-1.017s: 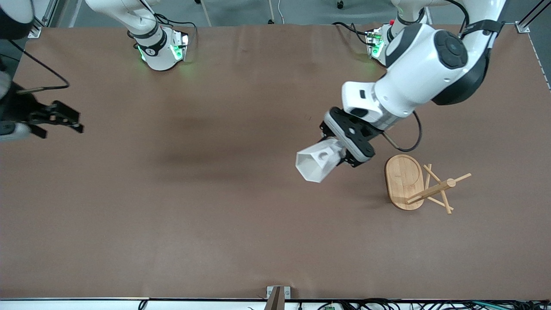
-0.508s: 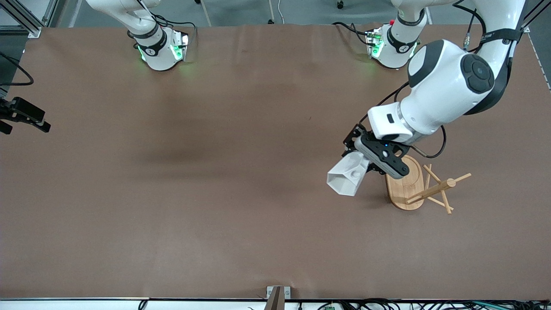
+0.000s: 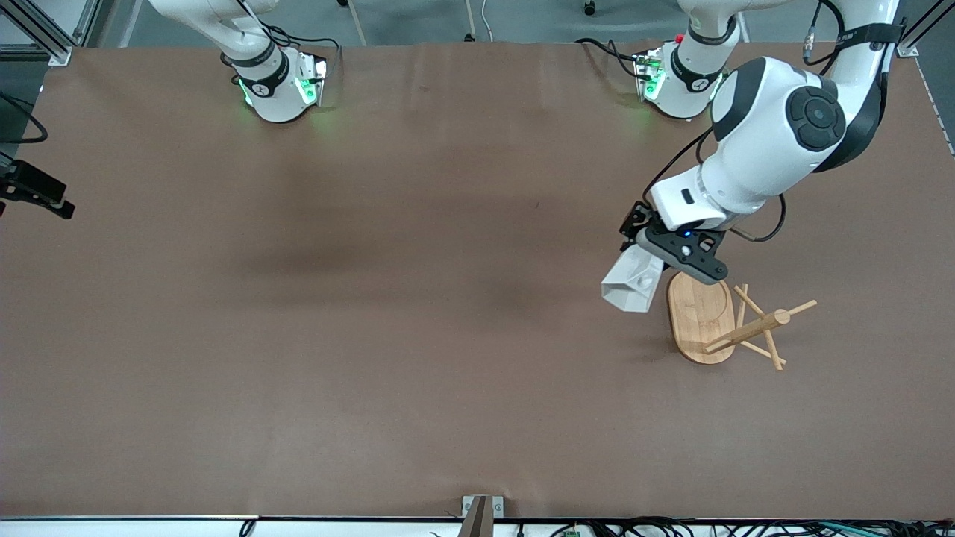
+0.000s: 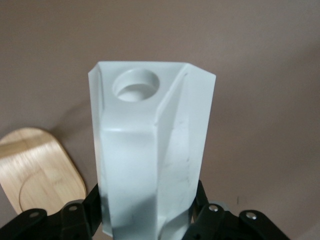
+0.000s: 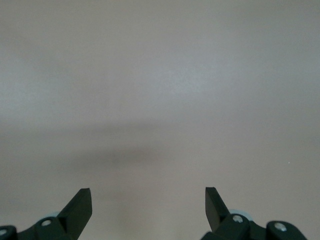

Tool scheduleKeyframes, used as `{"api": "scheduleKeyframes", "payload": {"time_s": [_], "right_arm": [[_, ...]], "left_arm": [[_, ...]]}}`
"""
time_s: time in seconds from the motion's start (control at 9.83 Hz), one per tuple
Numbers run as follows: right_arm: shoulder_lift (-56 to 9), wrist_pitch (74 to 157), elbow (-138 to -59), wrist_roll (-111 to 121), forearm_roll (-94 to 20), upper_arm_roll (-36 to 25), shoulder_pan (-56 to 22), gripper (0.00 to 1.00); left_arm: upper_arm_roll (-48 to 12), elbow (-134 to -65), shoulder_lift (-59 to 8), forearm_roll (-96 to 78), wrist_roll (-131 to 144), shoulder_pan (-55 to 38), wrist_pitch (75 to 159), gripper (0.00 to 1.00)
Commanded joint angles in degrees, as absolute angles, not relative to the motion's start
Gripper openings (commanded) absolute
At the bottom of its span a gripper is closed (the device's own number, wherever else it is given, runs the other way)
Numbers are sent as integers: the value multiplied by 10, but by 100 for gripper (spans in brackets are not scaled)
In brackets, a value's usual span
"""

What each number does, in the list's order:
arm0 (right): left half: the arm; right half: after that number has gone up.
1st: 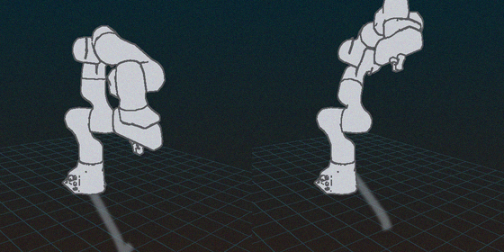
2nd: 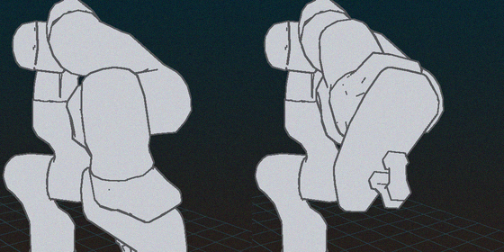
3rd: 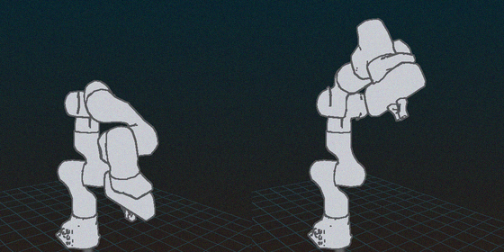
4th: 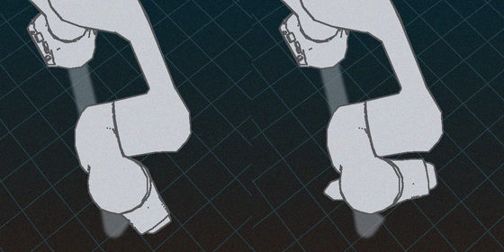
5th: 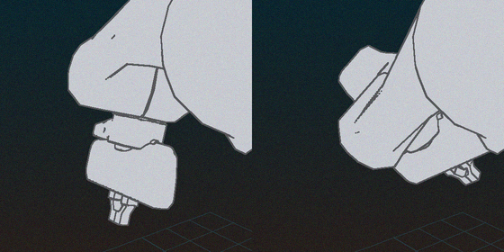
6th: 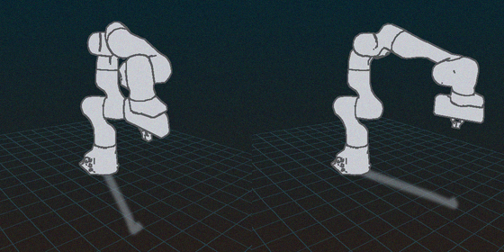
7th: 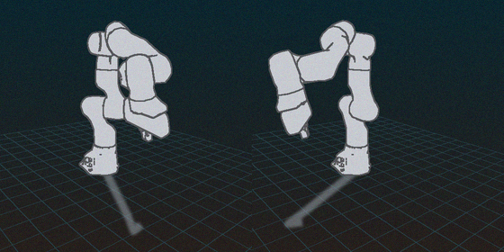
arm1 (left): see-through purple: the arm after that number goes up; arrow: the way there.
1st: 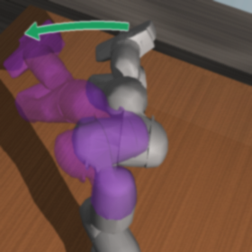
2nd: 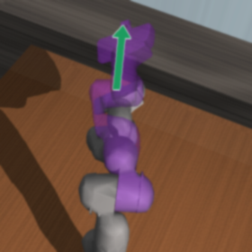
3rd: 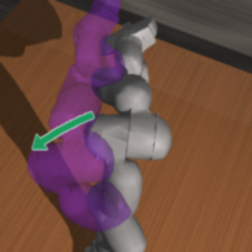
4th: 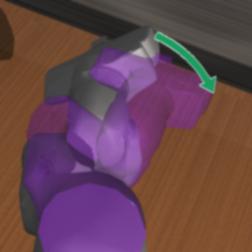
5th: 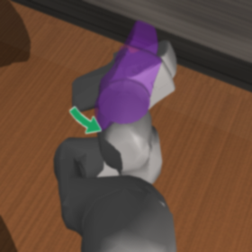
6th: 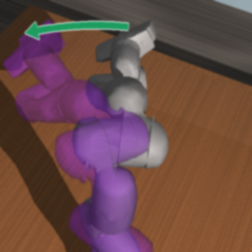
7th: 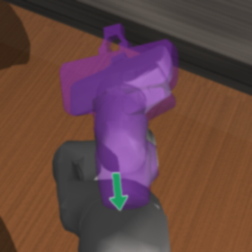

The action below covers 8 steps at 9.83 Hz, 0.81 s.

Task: Hang cup on rack
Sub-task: 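Carry the cup with the left gripper over the wooden rack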

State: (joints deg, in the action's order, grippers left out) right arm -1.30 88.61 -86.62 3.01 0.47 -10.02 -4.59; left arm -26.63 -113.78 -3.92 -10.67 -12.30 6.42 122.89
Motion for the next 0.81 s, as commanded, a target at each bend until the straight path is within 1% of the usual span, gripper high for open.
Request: {"api": "scheduleKeyframes", "payload": {"time_s": [0.0, 0.1, 0.31, 0.41, 0.71], "right_arm": [[31, 888, -914, 4, 18, -48, -6, 100], [33, 886, -917, 4, 18, -46, -4, 100], [33, 888, -920, 3, 12, -45, 10, 100], [29, 888, -914, 4, 12, -45, 13, 100], [27, 886, -904, 4, 18, -46, 12, 100]], "left_arm": [[-240, -1212, 0, -141, -120, 49, 1236, 1], [-230, -1231, 5, -145, -124, 50, 1244, 1], [-215, -1249, 5, -145, -164, 52, 1248, 1], [-197, -1254, 4, -145, -197, 53, 1251, 1], [-173, -1251, -10, -145, -246, 54, 1271, 1]]}}
